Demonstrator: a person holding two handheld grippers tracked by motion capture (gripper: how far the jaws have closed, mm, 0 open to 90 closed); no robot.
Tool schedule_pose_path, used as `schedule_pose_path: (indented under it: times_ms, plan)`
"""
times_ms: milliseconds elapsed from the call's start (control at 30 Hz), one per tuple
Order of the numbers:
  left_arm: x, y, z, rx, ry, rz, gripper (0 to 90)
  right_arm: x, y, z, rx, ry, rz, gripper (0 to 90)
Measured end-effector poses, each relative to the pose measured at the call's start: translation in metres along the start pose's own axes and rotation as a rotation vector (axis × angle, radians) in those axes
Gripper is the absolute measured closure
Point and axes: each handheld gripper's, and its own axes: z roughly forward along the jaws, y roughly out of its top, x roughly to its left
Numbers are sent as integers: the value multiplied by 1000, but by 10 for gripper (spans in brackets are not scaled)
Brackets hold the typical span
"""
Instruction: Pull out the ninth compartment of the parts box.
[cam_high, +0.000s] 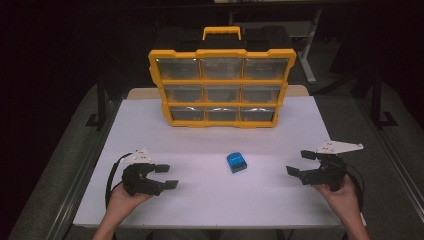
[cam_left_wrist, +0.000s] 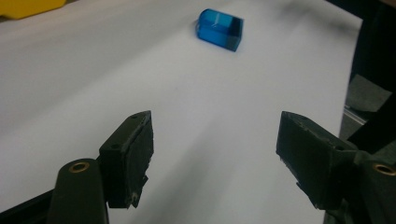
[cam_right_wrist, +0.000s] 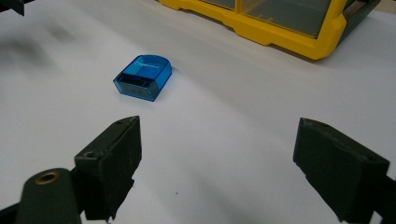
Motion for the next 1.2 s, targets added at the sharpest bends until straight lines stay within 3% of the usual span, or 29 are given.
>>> schedule_pose_path:
  times_ms: [333,567,1000,1033,1200]
  plan:
    - [2,23,26,-15,-68,-13,283,5,1,5,17,-2,-23,144]
    - [1,42,50,6,-104,-7,295,4,1,6,15,3,-21,144]
    - [2,67,86,-3,-181,-49,308,1,0,3,9,4,-22,144]
    - [3,68,89,-13,-197,-74,310,1,0,2,6,3,-21,144]
    - [5,76,102,-5,-186,-84,325,0,1,3,5,4,-22,145]
